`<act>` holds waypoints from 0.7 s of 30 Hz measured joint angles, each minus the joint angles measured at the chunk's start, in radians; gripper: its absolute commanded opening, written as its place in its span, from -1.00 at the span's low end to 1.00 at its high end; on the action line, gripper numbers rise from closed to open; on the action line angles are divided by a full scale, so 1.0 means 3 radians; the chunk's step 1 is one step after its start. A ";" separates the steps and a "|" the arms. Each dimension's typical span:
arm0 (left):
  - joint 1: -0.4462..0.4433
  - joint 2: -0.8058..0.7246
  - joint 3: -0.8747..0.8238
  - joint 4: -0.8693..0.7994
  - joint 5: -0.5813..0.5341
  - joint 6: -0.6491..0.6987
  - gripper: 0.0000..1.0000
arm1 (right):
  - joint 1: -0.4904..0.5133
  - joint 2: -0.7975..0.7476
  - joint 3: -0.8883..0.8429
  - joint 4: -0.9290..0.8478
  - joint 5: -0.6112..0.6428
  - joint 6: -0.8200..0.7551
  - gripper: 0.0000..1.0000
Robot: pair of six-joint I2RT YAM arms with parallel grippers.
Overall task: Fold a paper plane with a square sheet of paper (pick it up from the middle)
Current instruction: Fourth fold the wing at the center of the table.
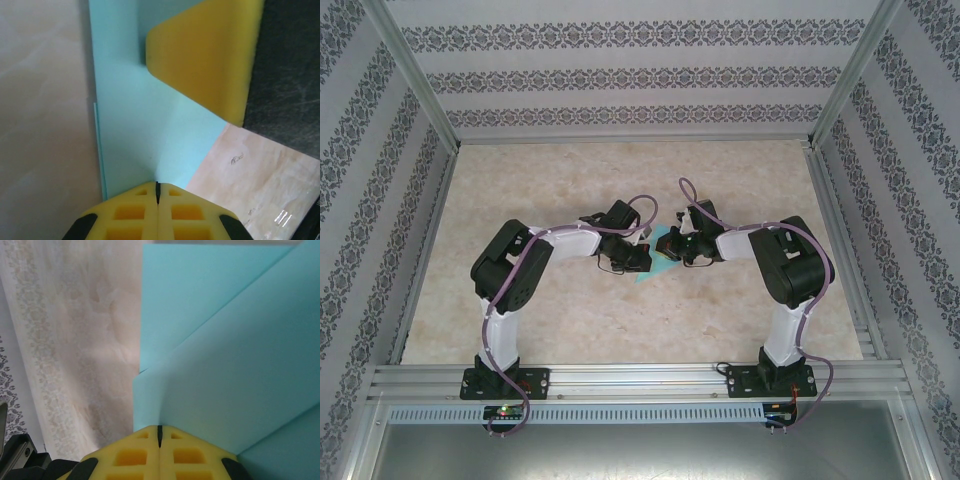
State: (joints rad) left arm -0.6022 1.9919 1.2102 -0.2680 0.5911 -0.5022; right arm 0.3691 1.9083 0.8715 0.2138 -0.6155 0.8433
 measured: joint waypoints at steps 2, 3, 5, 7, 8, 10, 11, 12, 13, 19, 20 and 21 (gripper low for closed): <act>0.0000 0.0000 0.0000 -0.0015 -0.0001 0.0005 -1.00 | -0.0001 0.0001 0.0004 -0.0005 0.0000 0.0000 -0.94; 0.0000 0.0000 0.0000 -0.0028 -0.0003 0.0017 -1.00 | -0.0001 0.0004 0.0010 -0.0013 -0.0001 0.0000 -0.94; 0.0000 -0.0001 -0.0008 -0.0039 -0.0001 0.0069 -1.00 | -0.0001 0.0005 0.0013 -0.0022 -0.0004 0.0000 -0.94; 0.0000 -0.0015 -0.0041 -0.0025 0.0003 0.0109 -1.00 | -0.0003 0.0006 0.0015 -0.0025 -0.0005 -0.0001 -0.94; 0.0000 -0.0034 -0.0075 -0.0006 0.0009 0.0130 -1.00 | -0.0003 0.0006 0.0017 -0.0027 -0.0005 -0.0001 -0.94; 0.0000 -0.0088 -0.0172 0.0050 0.0015 0.0167 -1.00 | -0.0003 0.0006 0.0018 -0.0029 -0.0005 -0.0001 -0.94; 0.0000 -0.0120 -0.0228 0.0079 0.0023 0.0178 -1.00 | -0.0003 0.0010 0.0018 -0.0033 -0.0006 -0.0001 -0.95; 0.0000 -0.0156 -0.0291 0.0122 0.0024 0.0182 -1.00 | -0.0003 0.0013 0.0018 -0.0032 -0.0013 -0.0001 -0.95; 0.0000 -0.0191 -0.0350 0.0159 0.0024 0.0183 -1.00 | -0.0003 0.0013 0.0019 -0.0032 -0.0013 -0.0001 -0.95; 0.0000 -0.0418 -0.0693 0.0318 0.0022 0.0178 -1.00 | -0.0003 0.0019 0.0033 -0.0050 -0.0018 -0.0001 -0.95; 0.0000 -0.0455 -0.0745 0.0334 0.0020 0.0175 -1.00 | -0.0003 0.0019 0.0033 -0.0050 -0.0018 -0.0003 -0.95; 0.0000 -0.0497 -0.0800 0.0342 0.0020 0.0170 -1.00 | -0.0003 0.0020 0.0033 -0.0051 -0.0018 -0.0003 -0.95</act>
State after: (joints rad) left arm -0.6022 1.8427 0.9703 -0.1654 0.5972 -0.4511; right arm 0.3683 1.9144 0.8814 0.1986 -0.6209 0.8425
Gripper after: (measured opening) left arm 0.066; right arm 0.052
